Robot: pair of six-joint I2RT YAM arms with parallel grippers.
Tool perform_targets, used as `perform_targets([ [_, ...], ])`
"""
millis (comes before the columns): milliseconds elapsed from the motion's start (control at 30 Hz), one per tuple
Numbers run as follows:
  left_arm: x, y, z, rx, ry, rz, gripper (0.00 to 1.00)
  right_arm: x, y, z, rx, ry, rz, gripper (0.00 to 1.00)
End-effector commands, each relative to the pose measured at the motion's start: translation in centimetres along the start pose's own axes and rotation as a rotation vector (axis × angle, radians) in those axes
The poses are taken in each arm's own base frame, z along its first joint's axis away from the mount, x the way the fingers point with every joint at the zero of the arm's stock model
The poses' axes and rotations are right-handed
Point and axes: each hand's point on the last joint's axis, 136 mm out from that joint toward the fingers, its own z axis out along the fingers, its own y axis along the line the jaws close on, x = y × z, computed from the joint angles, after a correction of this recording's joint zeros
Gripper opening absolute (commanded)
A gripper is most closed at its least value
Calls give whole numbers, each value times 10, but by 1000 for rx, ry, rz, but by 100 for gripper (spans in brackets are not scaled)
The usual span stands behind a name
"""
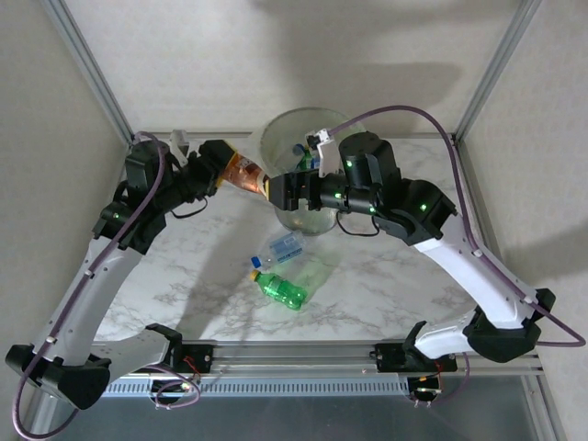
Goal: Put the plastic bottles in the bin
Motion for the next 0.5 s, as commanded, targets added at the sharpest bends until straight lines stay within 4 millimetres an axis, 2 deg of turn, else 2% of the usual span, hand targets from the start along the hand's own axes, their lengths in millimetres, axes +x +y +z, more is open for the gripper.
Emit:
perform_targets([
  [0, -3, -24, -5, 87, 12, 9, 61, -1, 6, 6, -23, -5, -10, 85],
  [167, -2, -24, -4, 99, 15, -3, 61, 3, 12, 14, -70, 16, -9, 81],
  [300, -1, -30, -4, 125, 28, -4, 61, 8, 9, 18, -65, 25, -4, 79],
  [467, 1, -33, -2, 146, 43, -10, 61, 8, 8, 23, -63, 26, -3, 70],
])
